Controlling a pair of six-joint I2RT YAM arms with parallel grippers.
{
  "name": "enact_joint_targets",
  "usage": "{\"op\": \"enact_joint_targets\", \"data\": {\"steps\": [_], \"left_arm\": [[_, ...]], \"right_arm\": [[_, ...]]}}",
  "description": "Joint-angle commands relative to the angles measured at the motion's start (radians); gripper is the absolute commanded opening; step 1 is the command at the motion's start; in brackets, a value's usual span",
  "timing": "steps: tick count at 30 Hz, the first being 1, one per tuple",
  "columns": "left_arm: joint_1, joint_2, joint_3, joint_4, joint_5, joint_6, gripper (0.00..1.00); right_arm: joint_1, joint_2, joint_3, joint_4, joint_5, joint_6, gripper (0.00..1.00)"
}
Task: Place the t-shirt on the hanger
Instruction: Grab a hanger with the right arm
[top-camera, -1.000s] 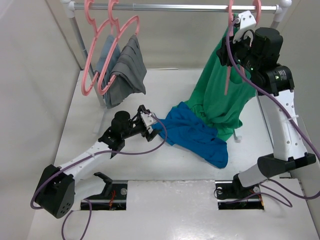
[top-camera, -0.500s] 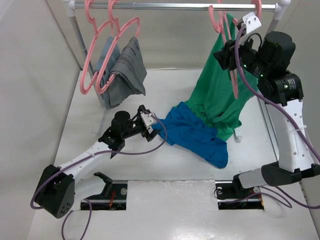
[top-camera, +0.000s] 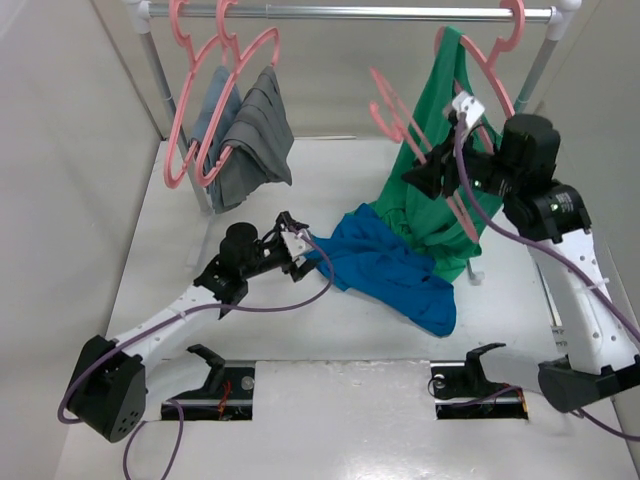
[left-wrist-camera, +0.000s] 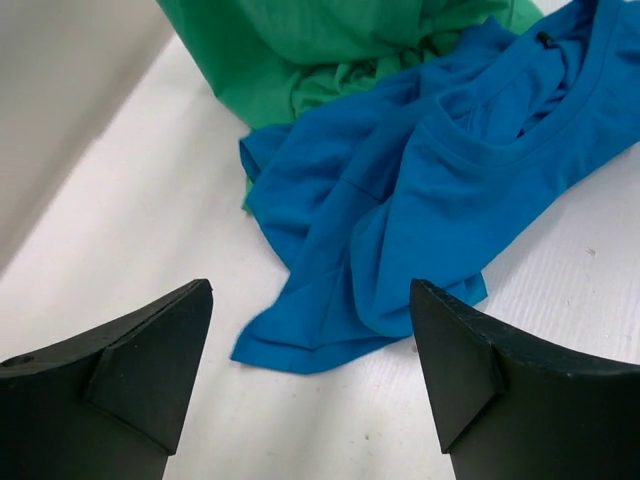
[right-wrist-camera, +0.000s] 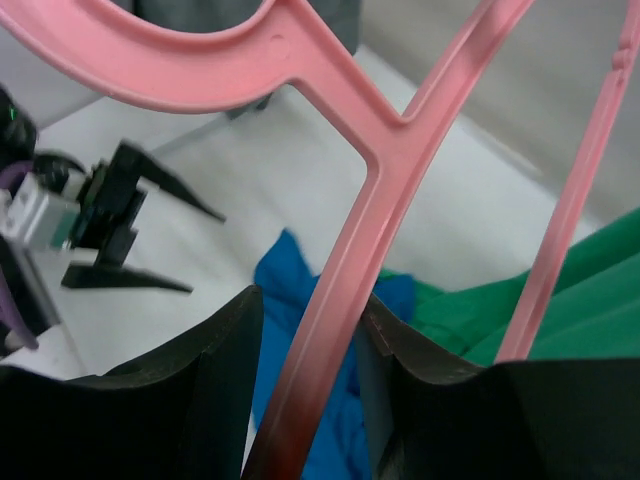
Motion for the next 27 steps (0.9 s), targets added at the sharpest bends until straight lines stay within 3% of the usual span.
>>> {"op": "enact_joint_targets", "data": {"steps": [1, 7, 11, 18, 23, 25, 27], "left_arm": [[-0.011, -0.089, 0.038, 0.083, 0.049, 0.059, 0.76], [-0.02, -0.135, 0.078, 0.227, 0.092, 0.12, 0.9], [-0.02, -0.083, 0.153, 0.237, 0.111, 0.099, 0.98], [-0.04, -0.003, 0.218, 0.183, 0.247, 0.132, 1.0], [-0.04, 0.059, 0.262, -0.037, 0.316, 0.269, 1.0], [-0.049, 0.07, 0.262, -0.078, 0.301, 0.316, 0.92], [-0.049, 0.079, 0.262, -0.035, 0.283, 0.289, 0.75]], "right_arm": [[0.019, -0.09, -0.152, 0.107, -0.111, 0.045, 0.0], [0.054, -0.207, -0.461, 0.207, -0.242, 0.081, 0.0], [0.103, -0.235, -0.598, 0.321, -0.328, 0.122, 0.0], [0.193, -0.212, -0.643, 0.359, -0.349, 0.115, 0.0], [0.232, -0.194, -0.631, 0.368, -0.34, 0.114, 0.0], [0.255, -0.18, -0.621, 0.378, -0.34, 0.114, 0.0], [0.269, -0.163, -0.612, 0.36, -0.34, 0.099, 0.0]]}}
